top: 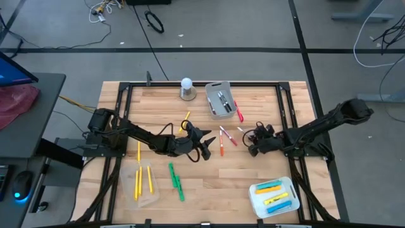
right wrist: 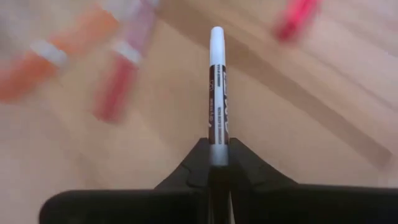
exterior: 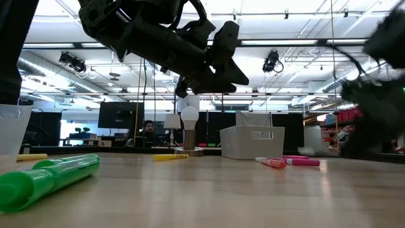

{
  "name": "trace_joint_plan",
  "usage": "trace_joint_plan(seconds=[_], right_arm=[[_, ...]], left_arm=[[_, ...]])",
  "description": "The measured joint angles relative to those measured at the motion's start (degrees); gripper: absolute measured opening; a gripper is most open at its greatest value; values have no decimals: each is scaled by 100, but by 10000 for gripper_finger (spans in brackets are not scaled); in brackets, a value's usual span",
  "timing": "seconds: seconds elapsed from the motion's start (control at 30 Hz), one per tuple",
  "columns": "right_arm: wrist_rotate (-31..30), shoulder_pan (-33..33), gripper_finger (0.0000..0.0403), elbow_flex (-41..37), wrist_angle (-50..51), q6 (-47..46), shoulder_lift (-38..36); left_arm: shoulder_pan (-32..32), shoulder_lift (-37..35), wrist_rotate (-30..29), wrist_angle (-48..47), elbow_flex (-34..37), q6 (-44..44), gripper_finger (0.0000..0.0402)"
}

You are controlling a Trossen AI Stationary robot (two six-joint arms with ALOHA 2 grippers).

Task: Pick & Place Markers
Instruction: Put the brown highlighter pen into the gray bin

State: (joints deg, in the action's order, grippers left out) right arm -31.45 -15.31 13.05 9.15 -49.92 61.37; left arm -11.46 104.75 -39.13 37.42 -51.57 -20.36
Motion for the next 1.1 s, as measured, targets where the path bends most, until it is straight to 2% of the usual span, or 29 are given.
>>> trace_joint_plan(seconds=[0.17, 0.27, 0.37, 0.5, 0.6, 0.7, 0.9, 1.1], right_arm=[[-265, 118, 27, 710, -111, 791, -128], [-329, 495, 28, 1253, -358, 1507, -138], [128, 1268, 26, 1820, -344, 2220, -136], [1476, 2634, 25, 2594, -187, 2721, 74], [2536, 3546, 28, 3261, 267, 2965, 631], [3146, 4201, 29, 3856, 831, 3128, 1500], [3943, 4900, 30, 4629, 860, 3157, 3063], [4292, 5103, 31, 4885, 665, 2945, 3960]], left_arm=[[0, 0, 0, -25, 0, 2, 179], [0, 0, 0, -44, 0, 0, 179], [0, 0, 0, -45, 0, 0, 179], [0, 0, 0, -47, 0, 0, 179], [4, 0, 0, -51, 0, 4, 179], [9, 0, 0, -51, 0, 6, 179], [37, 0, 0, -56, 0, 2, 179], [35, 0, 2, -97, 0, 4, 179]])
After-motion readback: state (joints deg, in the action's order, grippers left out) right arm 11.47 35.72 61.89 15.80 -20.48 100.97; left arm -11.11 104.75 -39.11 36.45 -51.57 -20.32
